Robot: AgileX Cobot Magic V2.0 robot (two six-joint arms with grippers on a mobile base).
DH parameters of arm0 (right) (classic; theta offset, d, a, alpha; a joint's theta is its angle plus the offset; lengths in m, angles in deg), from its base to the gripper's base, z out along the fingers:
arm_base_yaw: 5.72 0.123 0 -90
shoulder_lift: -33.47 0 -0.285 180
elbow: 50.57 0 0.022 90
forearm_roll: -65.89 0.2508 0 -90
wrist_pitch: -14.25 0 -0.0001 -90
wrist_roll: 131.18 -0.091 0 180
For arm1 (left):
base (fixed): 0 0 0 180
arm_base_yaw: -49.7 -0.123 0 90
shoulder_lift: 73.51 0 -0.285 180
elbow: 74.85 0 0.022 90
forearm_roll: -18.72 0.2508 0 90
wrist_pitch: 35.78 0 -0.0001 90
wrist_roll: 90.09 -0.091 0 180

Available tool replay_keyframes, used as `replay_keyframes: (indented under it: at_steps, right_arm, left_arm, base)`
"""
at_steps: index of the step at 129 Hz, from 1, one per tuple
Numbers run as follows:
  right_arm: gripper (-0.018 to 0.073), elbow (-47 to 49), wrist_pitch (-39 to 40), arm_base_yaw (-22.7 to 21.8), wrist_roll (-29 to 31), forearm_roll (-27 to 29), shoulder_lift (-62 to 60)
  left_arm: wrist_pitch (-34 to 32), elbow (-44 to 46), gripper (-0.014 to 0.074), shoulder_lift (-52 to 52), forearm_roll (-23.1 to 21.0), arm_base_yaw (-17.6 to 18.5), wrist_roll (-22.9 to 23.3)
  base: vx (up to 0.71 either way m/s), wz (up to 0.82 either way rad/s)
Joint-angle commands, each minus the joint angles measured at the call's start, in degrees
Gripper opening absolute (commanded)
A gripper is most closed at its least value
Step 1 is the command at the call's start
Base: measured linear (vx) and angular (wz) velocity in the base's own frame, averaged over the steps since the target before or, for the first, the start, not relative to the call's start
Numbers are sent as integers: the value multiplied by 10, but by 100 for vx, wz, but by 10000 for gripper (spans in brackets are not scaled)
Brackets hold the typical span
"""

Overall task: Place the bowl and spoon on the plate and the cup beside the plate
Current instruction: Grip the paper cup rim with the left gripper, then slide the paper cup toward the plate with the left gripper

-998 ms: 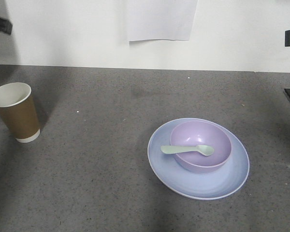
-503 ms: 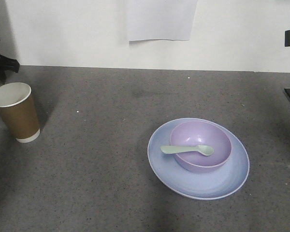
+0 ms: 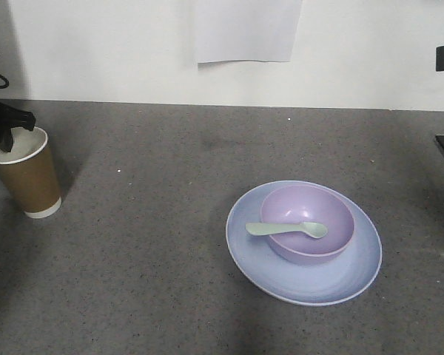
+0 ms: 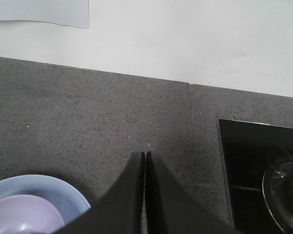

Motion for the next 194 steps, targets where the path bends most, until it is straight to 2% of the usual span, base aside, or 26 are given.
replay_keyframes:
  at_steps: [1, 19, 33, 64, 89, 135, 194]
  right_arm:
    - [-8, 18, 34, -3, 3, -14, -11]
    - [-8, 18, 34, -3, 3, -14, -11]
    - [-8, 18, 34, -3, 3, -14, -11]
    - [-8, 18, 34, -3, 3, -14, -11]
    - [-8, 18, 34, -3, 3, -14, -11]
    - [-8, 18, 34, -3, 3, -14, -11]
    - [-8, 18, 34, -3, 3, -14, -11]
  left_arm:
    - [-26, 15, 202, -20, -2, -1, 3]
    - [-35, 15, -11, -20, -2, -1, 0]
    - [-39, 16, -9, -20, -7, -1, -9]
    - [-44, 30, -8, -44, -84, 16, -64]
    - [-50, 46, -8, -61, -117, 76, -93]
    - [-65, 45, -8, -62, -118, 208, -98]
    - [-79, 45, -8, -24, -123, 302, -98]
  base:
    - [0, 0]
    - [0, 0]
    - [0, 0]
    - [0, 0]
    - [0, 0]
    - [0, 0]
    - [0, 0]
